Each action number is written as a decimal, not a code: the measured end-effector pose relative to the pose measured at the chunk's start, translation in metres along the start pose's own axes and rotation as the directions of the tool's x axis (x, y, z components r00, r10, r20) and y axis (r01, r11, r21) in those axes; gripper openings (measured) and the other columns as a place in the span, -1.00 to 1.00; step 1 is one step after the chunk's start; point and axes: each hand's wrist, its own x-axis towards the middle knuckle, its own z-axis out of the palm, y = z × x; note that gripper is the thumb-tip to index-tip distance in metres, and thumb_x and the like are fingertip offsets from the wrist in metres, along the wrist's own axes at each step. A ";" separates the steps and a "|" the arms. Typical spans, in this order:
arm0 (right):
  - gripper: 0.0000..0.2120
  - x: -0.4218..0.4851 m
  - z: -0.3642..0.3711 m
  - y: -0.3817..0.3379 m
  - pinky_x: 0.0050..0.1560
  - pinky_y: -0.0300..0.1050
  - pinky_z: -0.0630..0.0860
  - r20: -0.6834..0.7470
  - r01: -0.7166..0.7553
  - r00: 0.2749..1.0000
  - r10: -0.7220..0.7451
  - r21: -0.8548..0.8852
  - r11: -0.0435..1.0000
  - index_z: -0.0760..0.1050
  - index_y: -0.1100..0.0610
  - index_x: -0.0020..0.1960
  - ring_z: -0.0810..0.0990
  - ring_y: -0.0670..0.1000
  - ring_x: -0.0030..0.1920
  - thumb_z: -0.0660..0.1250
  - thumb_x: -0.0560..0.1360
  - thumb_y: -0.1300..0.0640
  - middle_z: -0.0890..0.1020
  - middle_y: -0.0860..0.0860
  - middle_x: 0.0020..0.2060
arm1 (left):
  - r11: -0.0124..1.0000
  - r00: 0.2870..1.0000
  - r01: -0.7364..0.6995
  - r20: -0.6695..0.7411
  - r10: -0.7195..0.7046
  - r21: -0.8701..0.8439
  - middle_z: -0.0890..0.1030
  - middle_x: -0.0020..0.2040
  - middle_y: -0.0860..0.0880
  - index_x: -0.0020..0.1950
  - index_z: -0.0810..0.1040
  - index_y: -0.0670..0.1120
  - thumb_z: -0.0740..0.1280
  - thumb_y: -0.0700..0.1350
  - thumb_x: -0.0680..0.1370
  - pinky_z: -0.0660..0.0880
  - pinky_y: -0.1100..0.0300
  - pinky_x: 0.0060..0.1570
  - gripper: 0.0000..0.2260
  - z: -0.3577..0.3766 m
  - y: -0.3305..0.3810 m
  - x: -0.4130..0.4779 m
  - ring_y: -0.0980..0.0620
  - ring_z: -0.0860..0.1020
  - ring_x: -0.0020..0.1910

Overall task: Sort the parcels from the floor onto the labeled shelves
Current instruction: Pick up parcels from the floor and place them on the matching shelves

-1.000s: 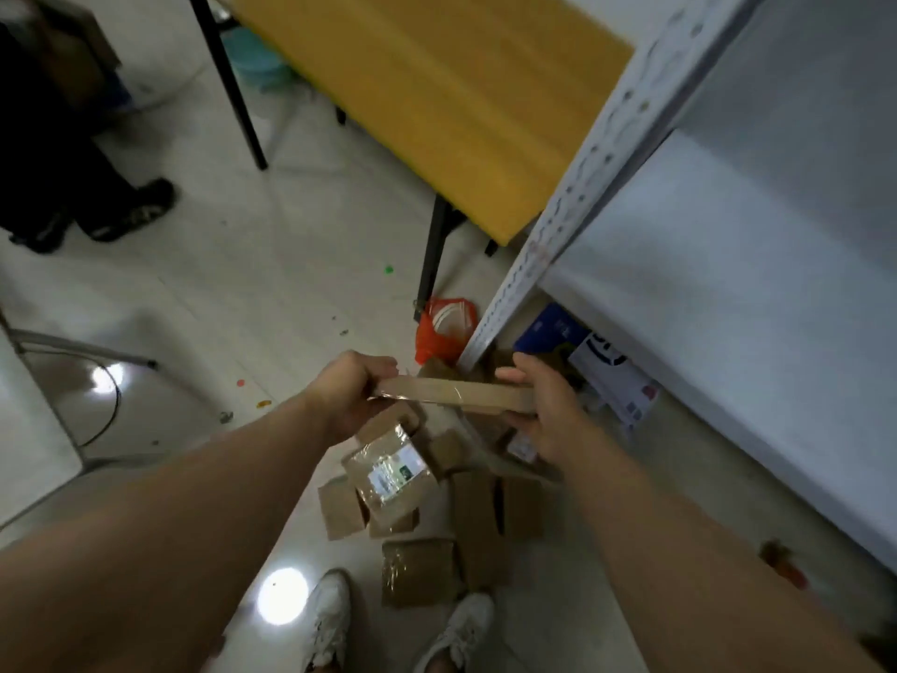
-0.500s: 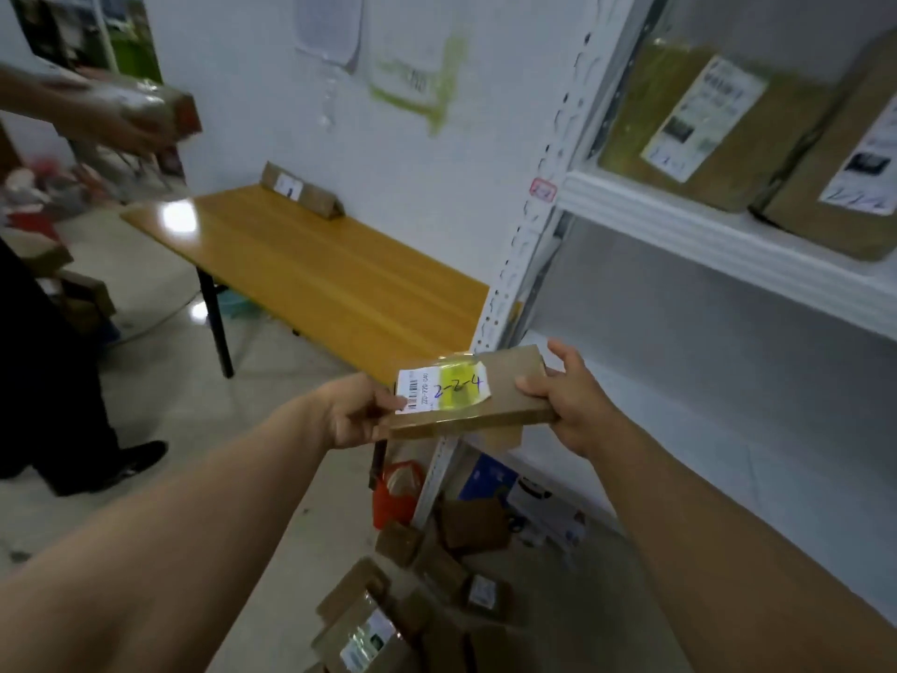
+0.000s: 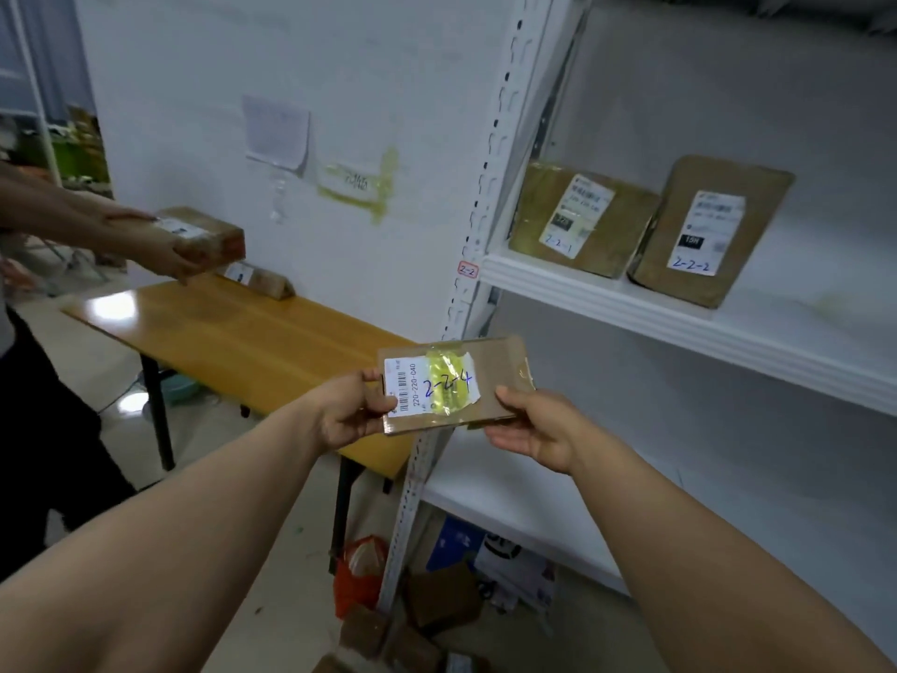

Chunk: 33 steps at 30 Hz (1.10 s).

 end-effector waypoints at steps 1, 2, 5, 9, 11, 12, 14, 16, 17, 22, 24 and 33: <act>-0.83 -0.003 -0.003 -0.005 -0.24 -0.01 0.68 0.001 0.033 0.999 -0.033 0.035 0.999 0.55 0.17 0.10 0.75 0.12 -0.21 0.43 0.54 0.15 0.75 0.08 -0.24 | 1.000 1.000 -0.011 0.016 0.011 0.002 0.69 -0.11 -0.22 0.15 0.42 -0.16 0.16 -0.51 0.56 0.65 -0.02 -0.25 -0.69 0.005 0.004 -0.002 -0.18 0.62 -0.03; -0.86 -0.007 -0.006 -0.009 -0.24 -0.01 0.68 -0.001 0.065 0.998 -0.065 0.074 0.995 0.56 0.17 0.08 0.75 0.10 -0.24 0.42 0.55 0.17 0.75 0.06 -0.26 | 1.000 0.999 -0.024 0.036 0.024 0.006 0.68 -0.06 -0.23 0.18 0.42 -0.16 0.17 -0.51 0.56 0.65 -0.03 -0.22 -0.68 0.010 0.008 -0.004 -0.19 0.62 -0.02; -0.88 -0.019 -0.014 -0.025 -0.24 -0.04 0.68 -0.019 0.155 0.988 -0.154 0.168 0.974 0.56 0.19 0.09 0.73 0.05 -0.21 0.39 0.55 0.26 0.74 0.07 -0.21 | 0.997 0.994 -0.071 0.084 0.069 0.022 0.65 0.02 -0.24 0.26 0.40 -0.17 0.17 -0.51 0.56 0.63 -0.06 -0.15 -0.64 0.027 0.022 -0.007 -0.20 0.63 0.01; -0.82 -0.036 -0.031 -0.045 -0.15 0.01 0.65 -0.083 0.306 0.952 -0.295 0.234 0.923 0.56 0.19 0.14 0.71 0.06 -0.12 0.38 0.55 0.31 0.73 0.09 -0.12 | 0.992 0.985 -0.119 0.133 0.112 0.048 0.72 -0.04 -0.18 0.22 0.47 -0.10 0.24 -0.43 0.57 0.66 -0.02 -0.14 -0.68 0.053 0.038 -0.005 -0.12 0.69 -0.09; -0.83 -0.045 -0.045 -0.055 -0.10 0.03 0.65 -0.117 0.382 0.924 -0.364 0.238 0.893 0.55 0.19 0.12 0.72 0.05 -0.12 0.39 0.54 0.32 0.74 0.08 -0.13 | 0.984 0.982 -0.124 0.157 0.104 0.127 0.71 0.03 -0.15 0.21 0.51 -0.04 0.31 -0.35 0.57 0.65 -0.04 -0.04 -0.71 0.070 0.042 -0.003 -0.09 0.67 -0.01; -0.82 -0.050 -0.053 -0.059 -0.08 0.03 0.65 -0.132 0.415 0.910 -0.394 0.238 0.878 0.54 0.18 0.12 0.72 0.04 -0.13 0.39 0.54 0.32 0.75 0.06 -0.13 | 0.976 0.982 -0.124 0.163 0.094 0.181 0.71 0.06 -0.13 0.19 0.54 -0.03 0.33 -0.31 0.57 0.62 -0.04 0.03 -0.74 0.080 0.044 -0.002 -0.07 0.65 0.03; -0.77 -0.060 -0.070 -0.066 -0.07 0.02 0.66 -0.159 0.466 0.884 -0.440 0.229 0.854 0.50 0.17 0.15 0.74 0.03 -0.12 0.39 0.53 0.33 0.76 0.04 -0.12 | 0.956 0.981 -0.123 0.176 0.077 0.268 0.70 0.09 -0.09 0.13 0.60 -0.06 0.33 -0.27 0.58 0.56 -0.04 0.15 -0.82 0.099 0.046 -0.001 -0.03 0.61 0.07; -0.71 -0.069 -0.087 -0.072 -0.09 -0.03 0.67 -0.161 0.493 0.869 -0.468 0.203 0.846 0.49 0.17 0.21 0.74 0.03 -0.07 0.39 0.52 0.34 0.75 0.05 -0.05 | 0.942 0.980 -0.133 0.183 0.078 0.307 0.72 0.04 -0.09 0.07 0.61 -0.10 0.32 -0.27 0.58 0.53 0.00 0.17 -0.86 0.118 0.049 0.001 -0.01 0.62 0.04; -0.69 -0.073 -0.095 -0.075 -0.11 -0.05 0.67 -0.157 0.499 0.865 -0.476 0.191 0.845 0.49 0.16 0.23 0.74 0.03 -0.05 0.39 0.52 0.34 0.75 0.05 -0.01 | 0.938 0.978 -0.145 0.188 0.088 0.315 0.72 0.00 -0.09 0.05 0.60 -0.10 0.33 -0.29 0.58 0.54 0.02 0.14 -0.87 0.127 0.051 0.003 -0.01 0.63 0.00; -0.68 -0.087 -0.130 -0.091 -0.04 -0.04 0.59 -0.217 0.530 0.837 -0.503 0.088 0.844 0.54 0.04 0.21 0.73 -0.01 -0.01 0.43 0.50 0.28 0.74 -0.02 0.02 | 0.919 0.962 -0.217 0.233 0.143 0.329 0.72 -0.02 -0.09 0.16 0.56 -0.15 0.32 -0.32 0.57 0.58 0.08 0.02 -0.81 0.168 0.062 0.014 0.00 0.66 -0.06; -0.68 -0.088 -0.143 -0.095 -0.05 -0.05 0.56 -0.249 0.523 0.831 -0.497 0.047 0.851 0.56 0.00 0.20 0.71 -0.02 0.01 0.45 0.49 0.25 0.74 -0.05 0.03 | 0.920 0.960 -0.223 0.237 0.150 0.322 0.70 0.05 -0.13 0.23 0.55 -0.18 0.33 -0.32 0.57 0.59 0.08 0.01 -0.76 0.185 0.066 0.020 -0.02 0.64 -0.03; -0.61 -0.071 -0.224 -0.127 -0.15 -0.07 0.57 -0.411 0.574 0.748 -0.521 0.007 0.819 0.48 -0.02 0.26 0.66 0.02 -0.04 0.45 0.50 0.26 0.70 -0.04 0.03 | 0.879 0.922 -0.325 0.324 0.213 0.348 0.71 0.02 -0.15 0.17 0.49 -0.14 0.36 -0.35 0.54 0.65 0.15 -0.23 -0.76 0.272 0.078 0.060 -0.06 0.68 -0.07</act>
